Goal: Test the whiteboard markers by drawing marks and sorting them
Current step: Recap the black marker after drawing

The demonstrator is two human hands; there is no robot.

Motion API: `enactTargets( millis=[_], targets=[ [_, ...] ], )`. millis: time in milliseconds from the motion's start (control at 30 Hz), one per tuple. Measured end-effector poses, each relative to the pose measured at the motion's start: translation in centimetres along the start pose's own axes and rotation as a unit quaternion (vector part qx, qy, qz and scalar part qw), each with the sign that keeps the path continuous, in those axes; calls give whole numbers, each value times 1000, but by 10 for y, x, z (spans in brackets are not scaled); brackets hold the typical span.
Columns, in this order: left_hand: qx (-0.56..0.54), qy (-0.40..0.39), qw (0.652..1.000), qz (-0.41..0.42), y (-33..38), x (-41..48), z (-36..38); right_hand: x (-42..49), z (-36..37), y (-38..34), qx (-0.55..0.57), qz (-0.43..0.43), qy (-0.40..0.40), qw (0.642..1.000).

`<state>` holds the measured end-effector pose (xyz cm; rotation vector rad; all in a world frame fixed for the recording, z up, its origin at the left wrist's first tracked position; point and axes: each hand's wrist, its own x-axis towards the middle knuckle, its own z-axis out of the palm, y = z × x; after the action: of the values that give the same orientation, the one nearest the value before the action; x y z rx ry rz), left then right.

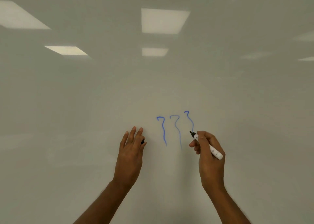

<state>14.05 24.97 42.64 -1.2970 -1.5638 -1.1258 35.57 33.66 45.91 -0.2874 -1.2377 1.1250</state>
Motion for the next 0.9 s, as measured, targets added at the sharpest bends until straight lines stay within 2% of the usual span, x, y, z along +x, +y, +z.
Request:
enactTargets(
  millis=[200,333,500,633,767,833,900],
  targets=[
    [44,27,998,37,-3,0,9,47,6,-4,-80,-131,-6,988],
    [55,29,997,45,-3,-2,11,73,3,8,-131,-151,-12,980],
    [57,32,997,49,-4,-2,13,65,-20,34,-178,-178,-21,968],
    [60,15,998,31,-5,-3,14,46,-53,59,-213,-142,-12,967],
    [49,-6,999,19,4,0,8,11,-80,70,-244,-52,-39,968],
    [-3,-18,999,-50,13,0,1,-11,-81,59,-218,-18,-44,975],
    [-108,-22,982,-154,30,-4,-10,-35,-73,43,-160,-3,-50,986]
  ],
)
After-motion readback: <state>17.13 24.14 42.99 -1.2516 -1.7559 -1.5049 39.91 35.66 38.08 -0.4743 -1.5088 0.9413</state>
